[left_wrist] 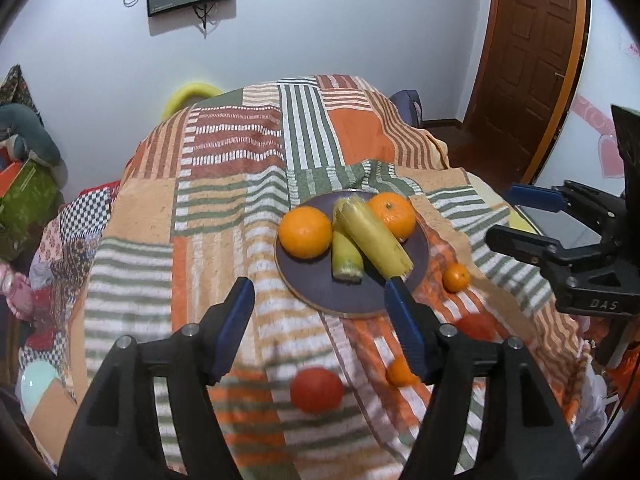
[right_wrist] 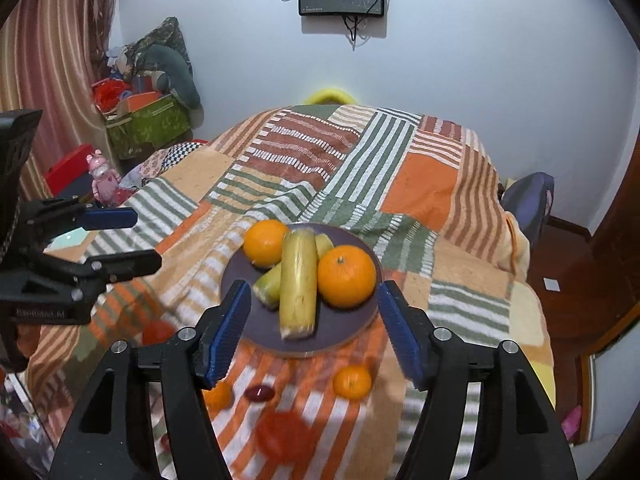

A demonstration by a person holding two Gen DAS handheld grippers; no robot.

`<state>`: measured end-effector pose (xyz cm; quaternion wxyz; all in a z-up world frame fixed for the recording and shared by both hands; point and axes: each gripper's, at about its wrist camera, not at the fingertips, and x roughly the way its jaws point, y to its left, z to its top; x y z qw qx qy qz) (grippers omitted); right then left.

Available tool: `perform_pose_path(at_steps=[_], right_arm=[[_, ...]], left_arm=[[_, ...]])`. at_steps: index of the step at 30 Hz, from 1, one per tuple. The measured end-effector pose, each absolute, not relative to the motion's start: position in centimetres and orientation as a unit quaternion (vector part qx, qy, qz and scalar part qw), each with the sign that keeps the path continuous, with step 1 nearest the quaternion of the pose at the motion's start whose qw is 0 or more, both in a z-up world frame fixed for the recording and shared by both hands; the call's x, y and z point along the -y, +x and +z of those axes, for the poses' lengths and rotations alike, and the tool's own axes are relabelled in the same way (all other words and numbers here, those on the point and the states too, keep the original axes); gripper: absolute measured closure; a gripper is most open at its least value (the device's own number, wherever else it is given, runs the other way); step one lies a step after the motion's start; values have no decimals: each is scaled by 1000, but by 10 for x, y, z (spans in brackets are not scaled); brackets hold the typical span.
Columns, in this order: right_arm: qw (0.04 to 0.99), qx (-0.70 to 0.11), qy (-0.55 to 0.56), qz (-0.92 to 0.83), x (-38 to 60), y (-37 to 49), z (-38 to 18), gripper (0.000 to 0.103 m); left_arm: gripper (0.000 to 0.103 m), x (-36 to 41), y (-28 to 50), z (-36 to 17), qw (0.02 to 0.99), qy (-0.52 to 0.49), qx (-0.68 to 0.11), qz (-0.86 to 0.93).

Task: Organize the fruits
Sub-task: 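Grasp a red tomato with the right tool while the left tool grasps another tomato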

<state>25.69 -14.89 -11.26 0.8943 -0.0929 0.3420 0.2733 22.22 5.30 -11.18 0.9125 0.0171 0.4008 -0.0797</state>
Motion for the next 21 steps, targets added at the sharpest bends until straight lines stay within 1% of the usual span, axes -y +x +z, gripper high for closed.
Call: perform_pose_path(at_steps=[3, 6, 10, 15, 21], right_arm=[[895, -341, -89, 272, 155, 242, -112, 33], [894, -345, -90, 271, 159, 230, -115, 33], [891, -355, -91, 268, 161, 217, -126, 32], [881, -385, -84, 262, 166, 209, -152, 32], [866, -422, -80, 258, 167, 207, -182, 32]], left_arm=[[29, -54, 201, -114, 912, 17, -404, -75], [28, -56, 187, -122, 908, 17, -412, -70], [25, -63, 175, -138, 902, -9, -426, -65], [25, -68, 168, -157, 901, -9, -431, -42], [25, -70, 176, -186, 882, -32, -466, -55]])
